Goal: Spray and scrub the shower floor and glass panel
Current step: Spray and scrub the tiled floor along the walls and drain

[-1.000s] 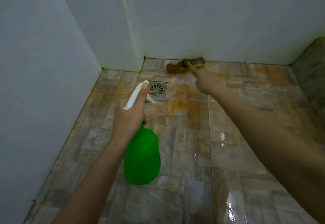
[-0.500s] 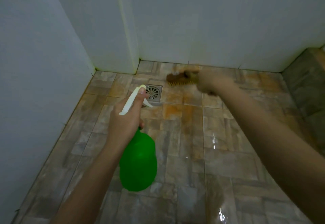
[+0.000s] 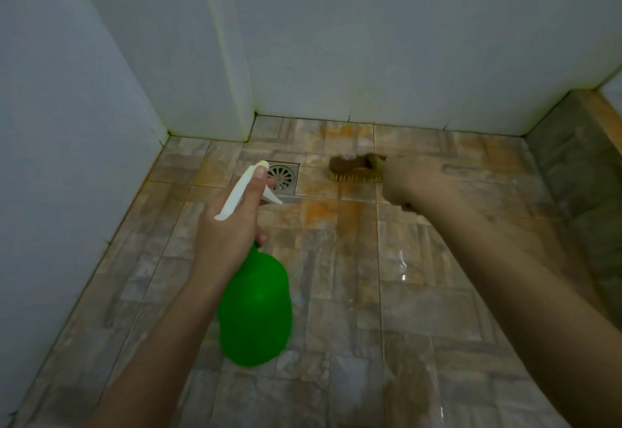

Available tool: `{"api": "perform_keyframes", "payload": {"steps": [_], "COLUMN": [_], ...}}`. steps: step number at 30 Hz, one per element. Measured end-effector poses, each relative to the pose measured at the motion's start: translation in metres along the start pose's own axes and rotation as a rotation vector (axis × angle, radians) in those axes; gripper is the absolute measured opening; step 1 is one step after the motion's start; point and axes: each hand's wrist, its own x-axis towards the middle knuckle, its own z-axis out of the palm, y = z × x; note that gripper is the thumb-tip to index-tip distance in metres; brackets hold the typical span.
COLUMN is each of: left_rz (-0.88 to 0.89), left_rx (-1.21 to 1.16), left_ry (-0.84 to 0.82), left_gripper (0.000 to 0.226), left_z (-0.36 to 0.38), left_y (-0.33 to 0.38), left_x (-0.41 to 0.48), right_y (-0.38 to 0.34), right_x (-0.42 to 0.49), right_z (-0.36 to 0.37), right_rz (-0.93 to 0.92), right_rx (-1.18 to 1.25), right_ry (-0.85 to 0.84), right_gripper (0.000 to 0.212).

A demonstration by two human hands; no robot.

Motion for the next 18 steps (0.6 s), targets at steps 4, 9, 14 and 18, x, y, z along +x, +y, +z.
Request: {"api": "perform_keyframes", "payload": {"steps": [4, 9, 14, 18], "left_rz": [0.008, 0.004, -0.021, -0.01], "left_rx": [-0.007, 0.015, 0.007, -0.039], "left_ry": [0.019, 0.035, 0.106, 0.169], "left_gripper": [0.054, 0.037, 0.032, 0.025], "left_z": [-0.006, -0.015, -0.023, -0.034], "left_y": [-0.003, -0.003, -0.002, -0.003], "left_x": [-0.001, -0.001, 0.0, 0.003], "right_y": [0.022, 0.006, -0.004, -0.029], "right_x": [0.045, -0.049, -0.007, 0.021], "right_z": [0.005, -0.006, 0.016, -0.001], "right_rz": [-0.055, -0.026, -0.207, -0.133], "right_rx": [0.094, -0.061, -0.024, -0.005], "right_ry": [0.126, -0.129, -0.009, -0.026], "right_gripper": [0.084, 0.038, 0.087, 0.064]}}
